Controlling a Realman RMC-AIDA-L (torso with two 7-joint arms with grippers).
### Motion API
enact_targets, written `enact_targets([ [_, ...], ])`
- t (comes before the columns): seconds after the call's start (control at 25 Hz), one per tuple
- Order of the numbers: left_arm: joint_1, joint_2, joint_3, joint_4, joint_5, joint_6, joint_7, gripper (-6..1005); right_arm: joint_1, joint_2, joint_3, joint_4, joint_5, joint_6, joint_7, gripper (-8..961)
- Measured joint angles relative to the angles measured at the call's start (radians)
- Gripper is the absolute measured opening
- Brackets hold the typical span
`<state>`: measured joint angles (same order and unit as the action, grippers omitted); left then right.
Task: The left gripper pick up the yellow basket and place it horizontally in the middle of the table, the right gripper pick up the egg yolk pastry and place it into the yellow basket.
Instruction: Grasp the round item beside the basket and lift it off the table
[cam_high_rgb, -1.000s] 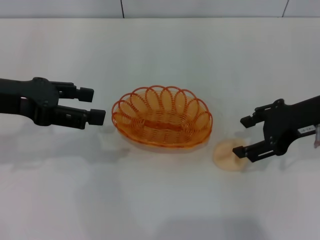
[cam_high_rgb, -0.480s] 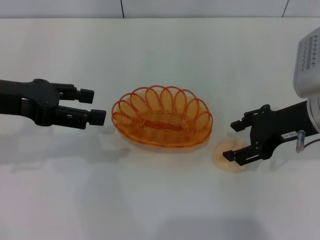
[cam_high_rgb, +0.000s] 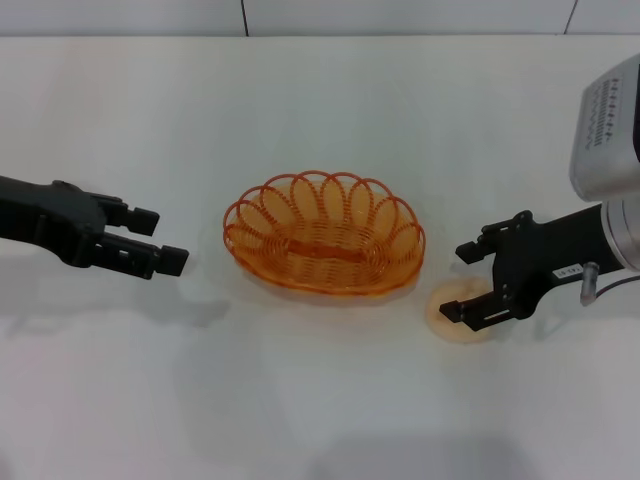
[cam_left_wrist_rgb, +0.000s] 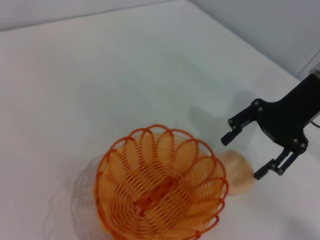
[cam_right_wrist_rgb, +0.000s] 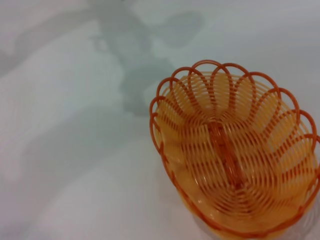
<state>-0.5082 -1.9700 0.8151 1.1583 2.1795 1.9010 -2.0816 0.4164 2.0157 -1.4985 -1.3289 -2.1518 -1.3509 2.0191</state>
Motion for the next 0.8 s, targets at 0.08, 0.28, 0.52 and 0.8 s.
enact_targets([
  [0.08, -0.003, 0.001, 0.0, 0.001, 0.003, -0.001, -0.006, 872, 0.0, 0.0, -0.002, 0.001, 0.0, 0.004, 0.0, 757],
  [0.28, -0.004, 0.002, -0.001, 0.002, 0.003, -0.001, -0.014, 872, 0.001, 0.0, -0.008, 0.004, 0.0, 0.013, 0.0, 755],
  [0.52, -0.004, 0.001, -0.001, 0.002, 0.0, -0.002, -0.016, 872, 0.001, 0.0, -0.009, 0.012, -0.002, 0.014, -0.001, 754],
  [0.8, -0.004, -0.002, -0.001, 0.002, 0.001, -0.008, -0.016, 872, 0.007, 0.0, -0.013, 0.041, -0.002, 0.015, -0.001, 576],
])
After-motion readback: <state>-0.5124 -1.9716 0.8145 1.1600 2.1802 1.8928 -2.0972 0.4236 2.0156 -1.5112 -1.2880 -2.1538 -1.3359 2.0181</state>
